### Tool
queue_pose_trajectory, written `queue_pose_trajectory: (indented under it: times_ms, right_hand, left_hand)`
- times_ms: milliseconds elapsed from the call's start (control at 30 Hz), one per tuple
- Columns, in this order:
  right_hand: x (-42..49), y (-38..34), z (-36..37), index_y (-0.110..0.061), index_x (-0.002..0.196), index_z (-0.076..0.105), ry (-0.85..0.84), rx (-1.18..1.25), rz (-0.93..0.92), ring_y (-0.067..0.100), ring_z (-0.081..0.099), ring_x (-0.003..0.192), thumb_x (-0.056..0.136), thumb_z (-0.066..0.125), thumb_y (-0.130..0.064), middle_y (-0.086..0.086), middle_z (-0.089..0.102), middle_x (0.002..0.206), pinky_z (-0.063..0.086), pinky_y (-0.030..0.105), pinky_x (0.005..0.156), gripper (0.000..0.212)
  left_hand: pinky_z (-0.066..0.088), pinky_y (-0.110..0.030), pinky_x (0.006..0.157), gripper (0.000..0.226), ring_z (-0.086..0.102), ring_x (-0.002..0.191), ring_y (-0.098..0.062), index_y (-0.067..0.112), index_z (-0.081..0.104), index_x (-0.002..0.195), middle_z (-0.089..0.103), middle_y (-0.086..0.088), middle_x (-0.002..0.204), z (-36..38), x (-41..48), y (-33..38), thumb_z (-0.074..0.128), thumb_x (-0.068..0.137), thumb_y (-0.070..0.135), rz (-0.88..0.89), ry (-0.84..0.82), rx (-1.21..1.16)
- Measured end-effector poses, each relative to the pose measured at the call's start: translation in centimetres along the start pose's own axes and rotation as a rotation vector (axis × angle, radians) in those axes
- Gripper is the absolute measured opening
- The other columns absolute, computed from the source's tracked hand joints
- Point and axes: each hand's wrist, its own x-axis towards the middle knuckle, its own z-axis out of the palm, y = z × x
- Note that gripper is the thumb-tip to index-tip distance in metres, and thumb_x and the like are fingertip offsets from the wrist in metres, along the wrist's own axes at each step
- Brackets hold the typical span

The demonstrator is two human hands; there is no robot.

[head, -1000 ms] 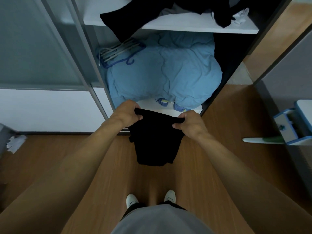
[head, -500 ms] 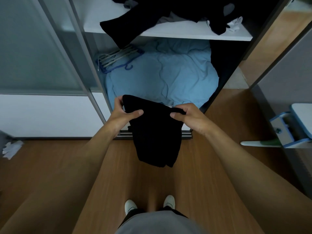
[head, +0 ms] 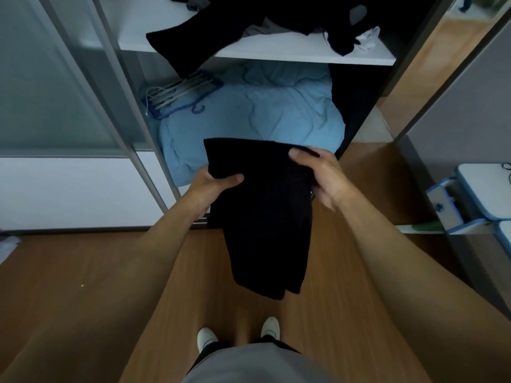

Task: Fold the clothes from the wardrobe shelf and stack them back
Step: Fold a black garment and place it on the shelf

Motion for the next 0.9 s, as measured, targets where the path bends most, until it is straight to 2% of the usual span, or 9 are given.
queue_pose_trajectory:
  times_ms: [100,167,233,300,400,533,667,767,900]
  right_hand:
    - [-0.3,1.1,-1.4,-0.015,0.117,0.072,0.039,0.181,-0.006,0.02,0.066,0.118,0.091,0.068,-0.043,0.007,0.071,0.123,0.056,0.027,0.091,0.038]
    - [-1.2,2.6,-2.0,-0.027,0.112,0.071,0.011,0.018,0.074,0.006,0.068,0.109,0.084,0.072,-0.052,-0.007,0.074,0.115,0.055,0.014,0.08,0.037]
    - [-2.0,4.8,-2.0,-0.036,0.106,0.069,0.004,-0.239,0.133,-0.001,0.069,0.099,0.078,0.077,-0.049,-0.019,0.075,0.103,0.051,0.006,0.071,0.032]
    - [-1.9,6.7,-1.4,-0.03,0.109,0.07,0.022,-0.316,0.113,0.004,0.07,0.101,0.082,0.079,-0.036,-0.017,0.076,0.101,0.052,0.009,0.072,0.03]
    - [-1.3,7.2,0.3,-0.016,0.113,0.071,0.039,-0.262,0.044,0.013,0.071,0.102,0.092,0.071,-0.024,-0.007,0.077,0.104,0.056,0.016,0.078,0.023]
    - [-0.8,6.2,1.8,-0.018,0.117,0.07,-0.017,-0.117,0.033,0.017,0.07,0.108,0.091,0.071,-0.031,0.001,0.075,0.113,0.056,0.028,0.093,0.029]
    - [-0.8,6.0,3.6,-0.033,0.119,0.064,-0.073,-0.246,0.052,0.005,0.068,0.106,0.084,0.08,-0.032,-0.013,0.074,0.112,0.055,0.024,0.093,0.039]
    - [-0.8,5.9,4.4,-0.02,0.132,0.061,-0.066,-0.168,0.081,0.013,0.067,0.113,0.094,0.068,-0.033,-0.002,0.072,0.121,0.05,0.036,0.105,0.041]
    - [-0.8,5.4,4.6,-0.019,0.14,0.054,-0.11,0.023,0.191,0.017,0.064,0.12,0.097,0.062,-0.036,0.0,0.067,0.13,0.049,0.037,0.106,0.048]
  left_hand:
    - [0.059,-0.024,0.073,0.037,0.075,0.094,-0.018,0.016,0.07,0.112,0.078,-0.001,0.101,1.6,0.1,1.2,0.084,0.078,0.021,0.047,0.043,-0.073]
    - [0.058,-0.023,0.07,0.032,0.075,0.09,-0.018,0.014,0.069,0.11,0.078,-0.001,0.097,2.1,0.0,2.1,0.082,0.081,0.016,0.057,0.08,-0.12]
    - [0.058,-0.023,0.071,0.032,0.075,0.09,-0.018,0.014,0.068,0.11,0.078,-0.001,0.097,2.1,-0.1,2.7,0.082,0.081,0.015,0.054,0.103,-0.14]
    - [0.058,-0.026,0.074,0.032,0.075,0.093,-0.02,0.015,0.068,0.111,0.078,-0.002,0.1,1.6,-0.3,3.1,0.081,0.082,0.016,0.049,0.115,-0.145]
    - [0.059,-0.028,0.078,0.025,0.075,0.093,-0.017,0.023,0.069,0.105,0.078,0.003,0.099,0.3,-0.4,3.9,0.08,0.084,0.02,0.082,0.202,-0.09]
    - [0.059,-0.028,0.075,0.027,0.074,0.092,-0.015,0.02,0.068,0.11,0.078,0.005,0.098,-0.6,-0.4,5.6,0.078,0.085,0.025,0.14,0.278,-0.118]
    - [0.059,-0.03,0.076,0.029,0.074,0.096,-0.021,0.017,0.067,0.111,0.077,-0.001,0.103,-0.5,-0.4,6.5,0.077,0.086,0.026,0.145,0.255,-0.23]
    - [0.06,-0.029,0.076,0.028,0.074,0.094,-0.016,0.021,0.065,0.111,0.078,0.003,0.101,-1.4,-0.7,6.6,0.077,0.086,0.03,0.139,0.284,-0.171]
    - [0.053,-0.016,0.077,0.033,0.068,0.093,-0.005,0.025,0.055,0.111,0.068,0.006,0.107,-3.3,-0.9,6.1,0.074,0.087,0.036,0.193,0.394,0.089]
